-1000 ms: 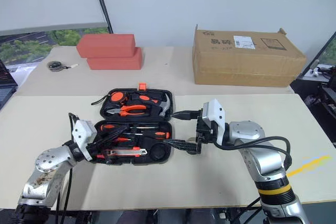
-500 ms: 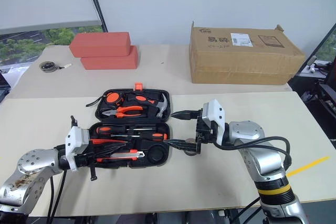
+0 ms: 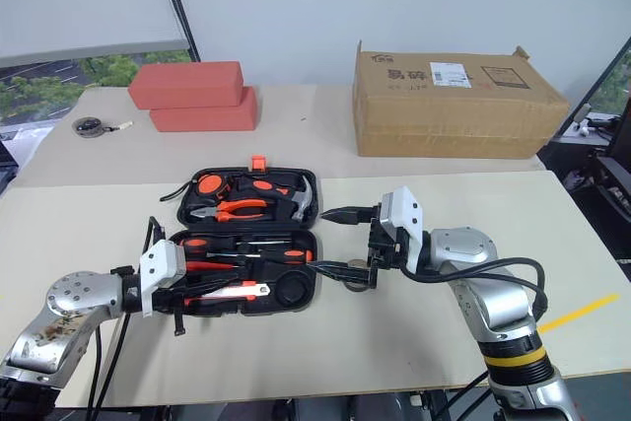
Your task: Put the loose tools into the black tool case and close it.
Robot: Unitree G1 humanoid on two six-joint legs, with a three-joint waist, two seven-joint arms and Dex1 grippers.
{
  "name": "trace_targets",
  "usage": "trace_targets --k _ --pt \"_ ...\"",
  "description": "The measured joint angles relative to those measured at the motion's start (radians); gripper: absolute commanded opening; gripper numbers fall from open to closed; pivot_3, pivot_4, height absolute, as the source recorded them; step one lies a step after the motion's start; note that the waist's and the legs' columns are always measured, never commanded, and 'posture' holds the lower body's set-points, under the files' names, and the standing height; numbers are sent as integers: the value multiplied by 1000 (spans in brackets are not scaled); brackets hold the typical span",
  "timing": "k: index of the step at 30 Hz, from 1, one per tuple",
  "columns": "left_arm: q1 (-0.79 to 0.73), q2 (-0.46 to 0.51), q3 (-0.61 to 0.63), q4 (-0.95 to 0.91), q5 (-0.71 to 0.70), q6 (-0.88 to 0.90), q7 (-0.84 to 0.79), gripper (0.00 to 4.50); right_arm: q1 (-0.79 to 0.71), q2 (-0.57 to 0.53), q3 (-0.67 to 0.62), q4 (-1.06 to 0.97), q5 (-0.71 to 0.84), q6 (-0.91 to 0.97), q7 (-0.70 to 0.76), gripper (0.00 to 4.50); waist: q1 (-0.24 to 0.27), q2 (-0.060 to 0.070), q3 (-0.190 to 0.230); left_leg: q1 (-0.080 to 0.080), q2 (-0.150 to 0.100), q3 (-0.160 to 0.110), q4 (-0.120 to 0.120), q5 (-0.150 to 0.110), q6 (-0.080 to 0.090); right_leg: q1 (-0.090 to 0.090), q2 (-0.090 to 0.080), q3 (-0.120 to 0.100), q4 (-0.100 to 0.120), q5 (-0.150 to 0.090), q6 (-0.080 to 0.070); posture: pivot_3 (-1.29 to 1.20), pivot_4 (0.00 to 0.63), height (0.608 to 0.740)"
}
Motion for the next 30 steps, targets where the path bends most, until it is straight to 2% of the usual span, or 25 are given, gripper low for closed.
trace_targets --k 6,11,14,18,20,25,28,30 --pt "15 28 -8 -3 0 -4 -18 116 9 -3 0 0 0 0 0 4500 -6 1 -1 1 1 0 -1 2 3 0 1 1 0 -1 -2 0 150 712" --pt "3 40 -38 38 57 -73 -14 116 10 -5 0 -1 0 0 2 4500 -6 5 -4 4 1 3 -2 3 6 1 1 2 0 -2 -3 0 150 712" --pt "-18 29 -55 72 65 -101 -14 116 10 -12 1 -1 -1 0 7 4500 -3 6 -4 9 1 3 -2 -1 0 4 0 2 0 -2 -3 0 150 712" --pt "-44 13 -79 121 75 -140 -11 116 10 -15 7 -3 -1 0 9 4500 0 9 -6 14 1 3 -2 -1 -1 7 -3 1 0 -5 -8 0 150 712" --pt "-44 13 -80 135 76 -154 -12 116 10 -19 7 -6 -1 0 9 4500 1 10 -7 17 1 3 -3 -1 -1 10 -9 0 0 -6 -8 0 150 712" --pt "-46 6 -78 156 73 -178 -17 116 19 -34 7 -9 -1 0 11 4500 0 12 -8 20 1 2 -4 -1 -1 11 -10 -1 0 -6 -8 0 150 712" --pt "-37 -10 -31 165 -16 -128 -36 116 24 -43 6 -11 -1 0 13 4500 -2 11 -7 15 1 2 -4 -1 -1 10 -9 -1 0 -6 -8 0 150 712" --pt "-38 -18 6 152 -82 -41 -28 116 34 -63 7 -12 -6 0 12 4500 -1 7 -4 10 1 1 -3 -1 -1 6 -8 -2 0 -2 -2 0 150 712"
